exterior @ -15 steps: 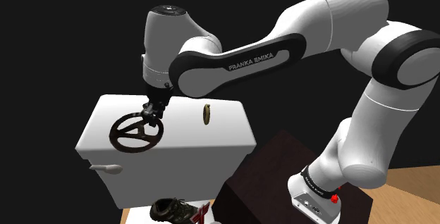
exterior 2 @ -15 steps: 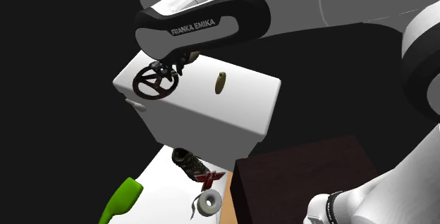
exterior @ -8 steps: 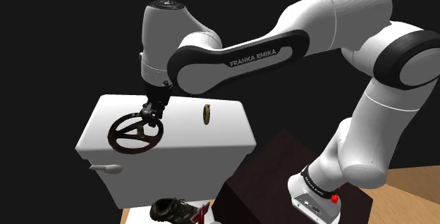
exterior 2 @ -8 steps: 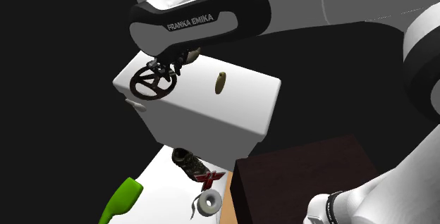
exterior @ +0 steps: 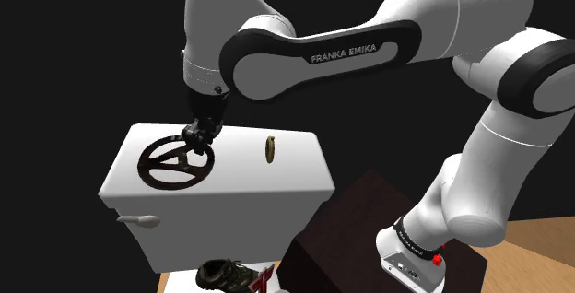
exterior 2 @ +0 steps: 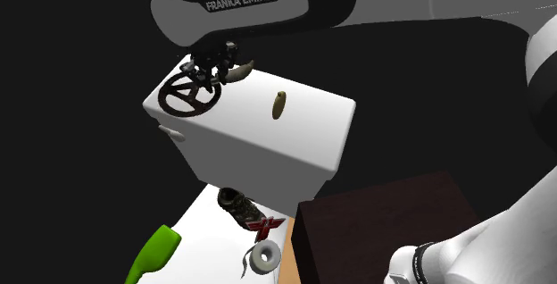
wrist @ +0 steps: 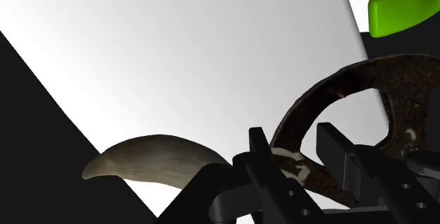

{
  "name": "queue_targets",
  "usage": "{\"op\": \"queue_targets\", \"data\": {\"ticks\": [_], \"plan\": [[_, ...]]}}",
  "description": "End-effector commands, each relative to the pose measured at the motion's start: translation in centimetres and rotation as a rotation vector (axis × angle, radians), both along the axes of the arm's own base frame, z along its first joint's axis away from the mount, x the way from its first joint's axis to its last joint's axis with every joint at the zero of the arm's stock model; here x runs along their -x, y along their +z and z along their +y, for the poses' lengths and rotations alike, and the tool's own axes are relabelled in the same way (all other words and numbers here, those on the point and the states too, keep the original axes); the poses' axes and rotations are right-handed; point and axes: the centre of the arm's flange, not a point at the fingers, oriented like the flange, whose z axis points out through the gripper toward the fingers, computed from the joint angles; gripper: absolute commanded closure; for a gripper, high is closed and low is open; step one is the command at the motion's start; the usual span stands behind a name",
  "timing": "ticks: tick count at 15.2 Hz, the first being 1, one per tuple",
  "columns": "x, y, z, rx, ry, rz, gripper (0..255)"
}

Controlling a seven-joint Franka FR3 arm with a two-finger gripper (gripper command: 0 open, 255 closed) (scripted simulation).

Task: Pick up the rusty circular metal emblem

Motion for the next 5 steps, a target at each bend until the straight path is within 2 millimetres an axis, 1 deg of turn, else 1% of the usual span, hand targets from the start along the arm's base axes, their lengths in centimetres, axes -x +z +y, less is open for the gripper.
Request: {"op": "queue_targets", "data": {"ticks": [1,3,5], "plan": [[0.1,1.1,0.1,0.0,0.0,0.0,255],[0.1,2.2,0.1,0.0,0.0,0.0,255],[0.1,2.2,0.1,0.0,0.0,0.0,255]]}}
